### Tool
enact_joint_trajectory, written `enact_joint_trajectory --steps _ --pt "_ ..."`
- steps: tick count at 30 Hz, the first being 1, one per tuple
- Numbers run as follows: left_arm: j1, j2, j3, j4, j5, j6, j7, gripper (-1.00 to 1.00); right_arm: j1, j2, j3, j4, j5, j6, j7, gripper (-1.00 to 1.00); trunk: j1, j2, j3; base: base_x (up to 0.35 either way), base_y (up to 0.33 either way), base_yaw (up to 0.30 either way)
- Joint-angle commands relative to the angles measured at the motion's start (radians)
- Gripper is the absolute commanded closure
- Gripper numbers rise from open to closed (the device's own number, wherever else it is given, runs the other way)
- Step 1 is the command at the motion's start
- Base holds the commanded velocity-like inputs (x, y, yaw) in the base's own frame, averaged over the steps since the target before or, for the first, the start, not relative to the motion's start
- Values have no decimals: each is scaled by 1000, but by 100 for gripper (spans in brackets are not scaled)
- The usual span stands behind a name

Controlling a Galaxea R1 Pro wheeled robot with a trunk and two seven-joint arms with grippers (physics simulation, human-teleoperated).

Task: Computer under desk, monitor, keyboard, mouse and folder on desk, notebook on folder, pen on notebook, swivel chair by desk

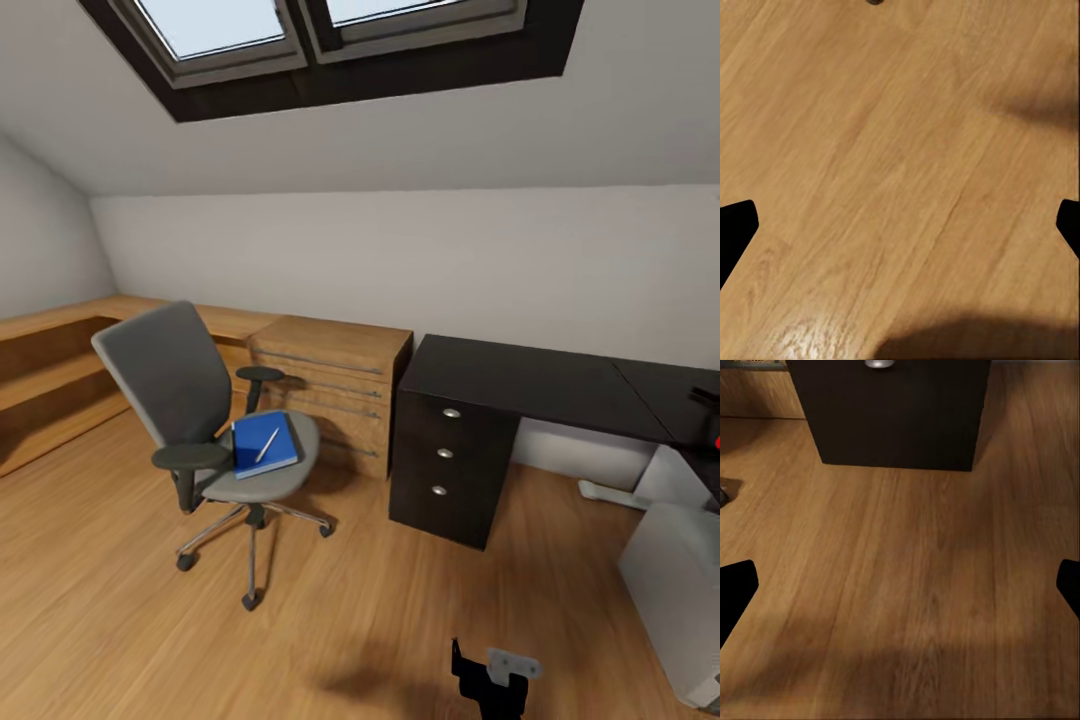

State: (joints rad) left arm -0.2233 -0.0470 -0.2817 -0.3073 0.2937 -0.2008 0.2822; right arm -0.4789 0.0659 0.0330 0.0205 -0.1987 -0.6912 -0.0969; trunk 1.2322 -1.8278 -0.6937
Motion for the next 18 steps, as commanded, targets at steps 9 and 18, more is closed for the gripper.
enact_joint_trajectory --steps 9,18 --pt "-1 1 -8 11 10 -6 -19 -100 -1 1 4 2 -4 -4 -3 -100 -35 63 16 0 0 -144" --pt "0 1 -8 14 10 -8 -23 -100 -1 2 4 2 -4 -4 -3 -100 -69 126 33 0 0 -137"
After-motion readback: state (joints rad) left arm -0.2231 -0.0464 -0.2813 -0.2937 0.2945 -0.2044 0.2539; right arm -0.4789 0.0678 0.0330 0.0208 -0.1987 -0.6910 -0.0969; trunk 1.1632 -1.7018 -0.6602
